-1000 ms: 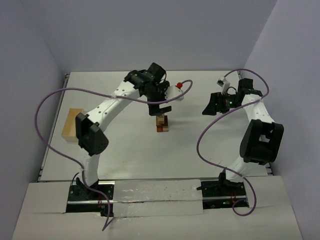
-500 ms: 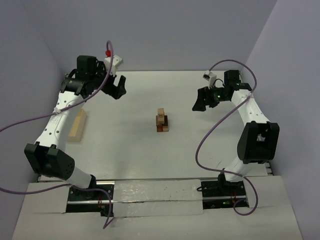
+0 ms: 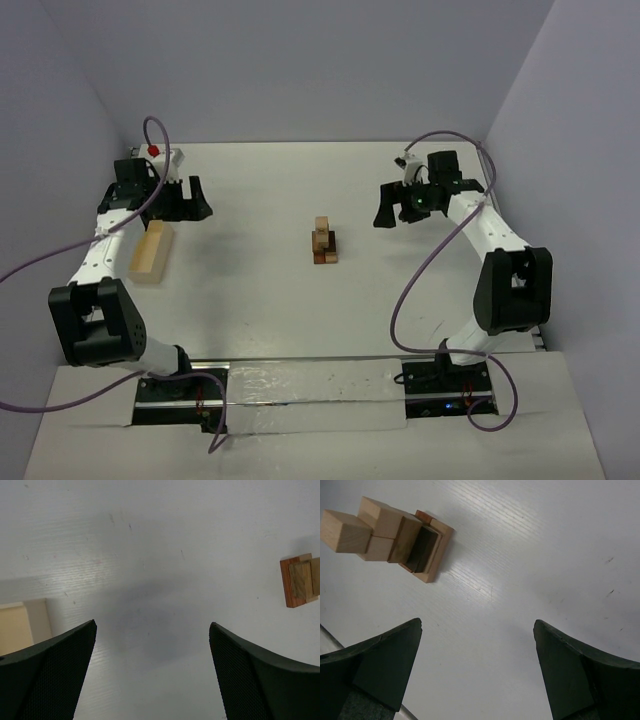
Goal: Build the wood block tower
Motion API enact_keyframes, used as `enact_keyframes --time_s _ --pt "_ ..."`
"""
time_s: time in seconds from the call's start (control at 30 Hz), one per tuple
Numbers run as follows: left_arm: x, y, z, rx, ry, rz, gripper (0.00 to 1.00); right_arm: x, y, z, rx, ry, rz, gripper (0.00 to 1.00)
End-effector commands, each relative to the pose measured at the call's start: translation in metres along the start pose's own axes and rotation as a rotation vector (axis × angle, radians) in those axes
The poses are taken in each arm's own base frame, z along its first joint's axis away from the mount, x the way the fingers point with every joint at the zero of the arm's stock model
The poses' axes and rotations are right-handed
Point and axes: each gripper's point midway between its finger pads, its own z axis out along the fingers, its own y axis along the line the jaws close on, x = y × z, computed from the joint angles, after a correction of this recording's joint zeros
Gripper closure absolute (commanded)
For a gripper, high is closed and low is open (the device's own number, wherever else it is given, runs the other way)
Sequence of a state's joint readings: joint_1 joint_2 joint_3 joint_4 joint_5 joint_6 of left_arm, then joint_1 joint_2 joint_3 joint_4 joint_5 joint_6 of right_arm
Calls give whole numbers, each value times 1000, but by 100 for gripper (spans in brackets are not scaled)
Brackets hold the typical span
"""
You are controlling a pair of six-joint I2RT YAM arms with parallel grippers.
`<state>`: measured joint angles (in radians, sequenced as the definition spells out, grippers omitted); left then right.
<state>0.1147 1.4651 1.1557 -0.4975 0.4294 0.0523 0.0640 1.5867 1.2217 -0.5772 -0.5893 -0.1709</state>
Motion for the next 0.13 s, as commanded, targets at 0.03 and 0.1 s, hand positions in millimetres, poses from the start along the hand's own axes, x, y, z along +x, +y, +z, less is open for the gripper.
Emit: enact_keyframes --time_s 0.03,0.1 --pt "-23 -6 0 27 -80 9 1 -20 -3 -11 77 -93 -21 0" --pt "-25 -5 -3 17 -95 16 1 -21 -4 -12 88 -96 -23 0"
